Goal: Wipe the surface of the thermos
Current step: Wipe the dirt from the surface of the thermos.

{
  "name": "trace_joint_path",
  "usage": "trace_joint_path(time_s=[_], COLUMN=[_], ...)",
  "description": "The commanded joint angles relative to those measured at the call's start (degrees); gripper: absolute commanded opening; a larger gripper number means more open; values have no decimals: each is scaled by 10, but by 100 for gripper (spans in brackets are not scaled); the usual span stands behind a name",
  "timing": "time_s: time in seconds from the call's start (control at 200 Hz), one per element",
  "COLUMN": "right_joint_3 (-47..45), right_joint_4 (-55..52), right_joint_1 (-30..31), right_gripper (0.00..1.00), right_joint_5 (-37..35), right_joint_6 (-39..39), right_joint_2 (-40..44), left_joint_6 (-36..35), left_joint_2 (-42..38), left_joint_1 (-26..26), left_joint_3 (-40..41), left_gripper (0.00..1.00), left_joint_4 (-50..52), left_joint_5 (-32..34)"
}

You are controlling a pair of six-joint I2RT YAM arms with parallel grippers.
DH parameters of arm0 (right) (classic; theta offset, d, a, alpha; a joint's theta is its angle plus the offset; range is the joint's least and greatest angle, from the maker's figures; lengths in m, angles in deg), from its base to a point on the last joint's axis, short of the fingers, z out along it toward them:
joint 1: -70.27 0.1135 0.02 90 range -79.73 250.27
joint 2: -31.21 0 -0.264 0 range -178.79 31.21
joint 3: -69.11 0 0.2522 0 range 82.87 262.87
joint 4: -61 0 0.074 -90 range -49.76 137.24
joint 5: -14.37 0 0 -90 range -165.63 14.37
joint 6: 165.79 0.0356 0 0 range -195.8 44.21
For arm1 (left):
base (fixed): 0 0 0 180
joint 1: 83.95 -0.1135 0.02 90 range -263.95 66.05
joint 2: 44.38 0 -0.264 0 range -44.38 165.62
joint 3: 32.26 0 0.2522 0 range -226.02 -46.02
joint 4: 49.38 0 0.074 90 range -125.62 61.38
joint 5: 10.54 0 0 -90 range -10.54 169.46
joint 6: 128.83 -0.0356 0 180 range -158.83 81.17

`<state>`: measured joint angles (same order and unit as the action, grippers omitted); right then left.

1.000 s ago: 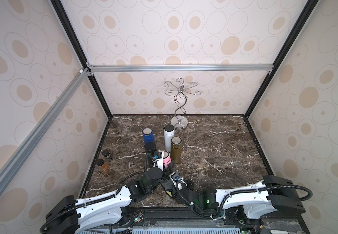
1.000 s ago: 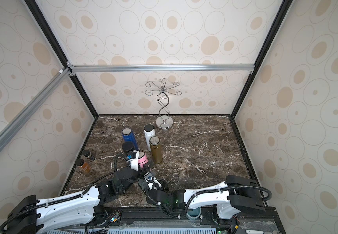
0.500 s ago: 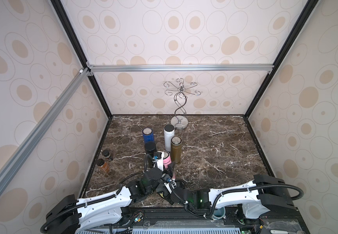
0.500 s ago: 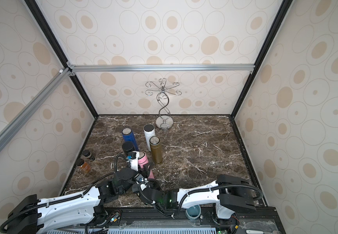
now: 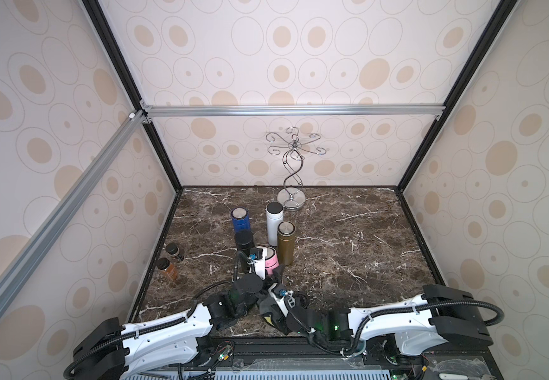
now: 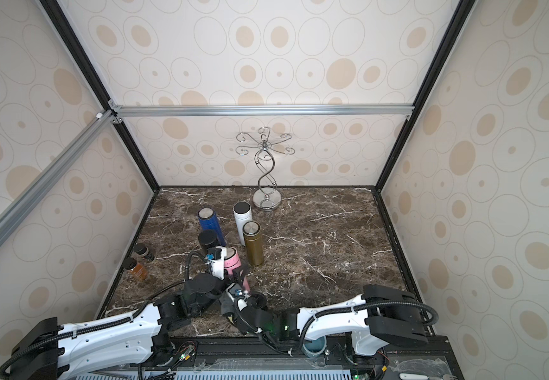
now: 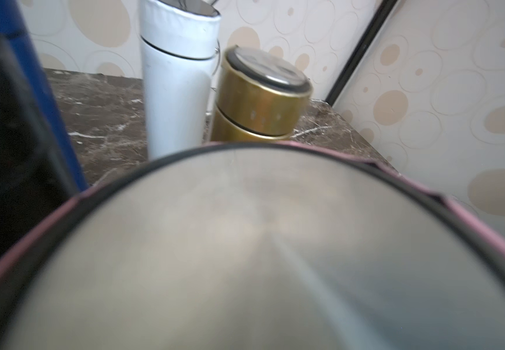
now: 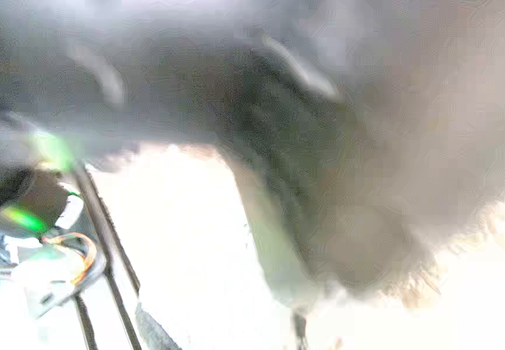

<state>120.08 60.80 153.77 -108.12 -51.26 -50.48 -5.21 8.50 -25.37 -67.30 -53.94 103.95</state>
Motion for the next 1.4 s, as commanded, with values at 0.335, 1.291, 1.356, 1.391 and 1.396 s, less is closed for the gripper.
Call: trace_joint_path(time_s=[0.335, 1.291, 1.356, 1.391, 1.396], right_joint_3=[-49, 50, 95, 120, 123], right_joint_4=[-86, -187, -216, -231, -234], right_joint_1=[-40, -257, -257, -257, -257], right_gripper=[0, 0, 0, 0, 0], right_joint_5=[-77, 215, 216, 217, 217], right_joint_6=[71, 66, 53, 50, 50], right_joint_2=[65, 334, 324, 316, 315], left_joint_6=[8, -125, -150, -164, -166], left_joint_2=[-34, -70, -68, -70, -70], left_joint_1=[3, 4, 4, 5, 6], left_joint_3=[-4, 40, 45, 49, 50], left_gripper=[0, 0, 0, 0, 0], left_joint_4=[-46, -129, -137, -141, -143], left_joint_5=[-1, -125, -142, -145, -146])
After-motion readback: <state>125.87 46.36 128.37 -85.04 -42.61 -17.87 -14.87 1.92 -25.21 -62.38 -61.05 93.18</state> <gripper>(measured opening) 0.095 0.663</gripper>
